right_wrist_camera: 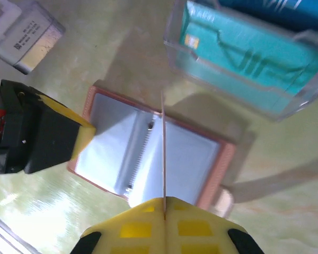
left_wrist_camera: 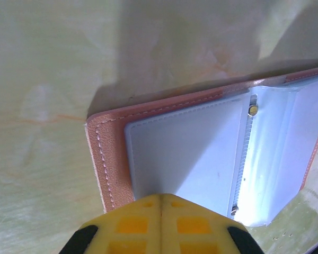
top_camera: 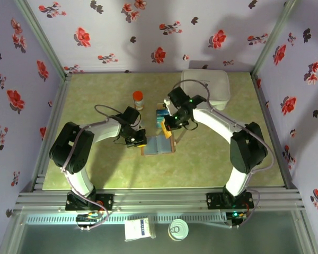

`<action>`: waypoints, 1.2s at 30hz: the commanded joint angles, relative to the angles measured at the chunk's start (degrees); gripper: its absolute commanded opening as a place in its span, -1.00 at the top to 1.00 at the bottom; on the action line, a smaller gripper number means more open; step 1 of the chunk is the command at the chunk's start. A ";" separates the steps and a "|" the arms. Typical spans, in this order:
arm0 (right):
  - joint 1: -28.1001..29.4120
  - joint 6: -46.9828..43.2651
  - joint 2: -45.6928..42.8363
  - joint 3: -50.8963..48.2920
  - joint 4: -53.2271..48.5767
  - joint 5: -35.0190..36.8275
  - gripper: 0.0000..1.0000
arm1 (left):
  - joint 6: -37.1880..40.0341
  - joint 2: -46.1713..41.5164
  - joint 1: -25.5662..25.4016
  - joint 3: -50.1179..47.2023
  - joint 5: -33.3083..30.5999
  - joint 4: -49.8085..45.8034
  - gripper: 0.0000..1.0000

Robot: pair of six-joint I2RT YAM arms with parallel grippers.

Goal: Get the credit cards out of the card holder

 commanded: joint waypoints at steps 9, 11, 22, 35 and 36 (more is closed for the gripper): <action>-1.97 -51.35 11.12 22.79 -18.53 14.59 1.00 | 2.01 -1.86 1.12 -2.09 -1.63 -2.20 0.96; -2.11 -55.67 13.22 25.87 -19.08 15.69 1.00 | 2.10 -2.11 1.26 -2.22 -1.62 -2.20 0.95; -3.09 -63.62 25.19 44.14 -21.46 13.16 1.00 | 2.67 -2.04 1.93 -1.07 -0.83 -3.03 0.88; -4.68 -66.48 32.23 50.12 -20.01 14.08 1.00 | 2.77 -2.27 2.11 -0.20 -0.75 -4.32 0.88; -4.80 -66.36 32.45 49.73 -19.50 14.00 0.99 | 2.84 -2.22 2.11 -0.19 -0.75 -4.47 0.88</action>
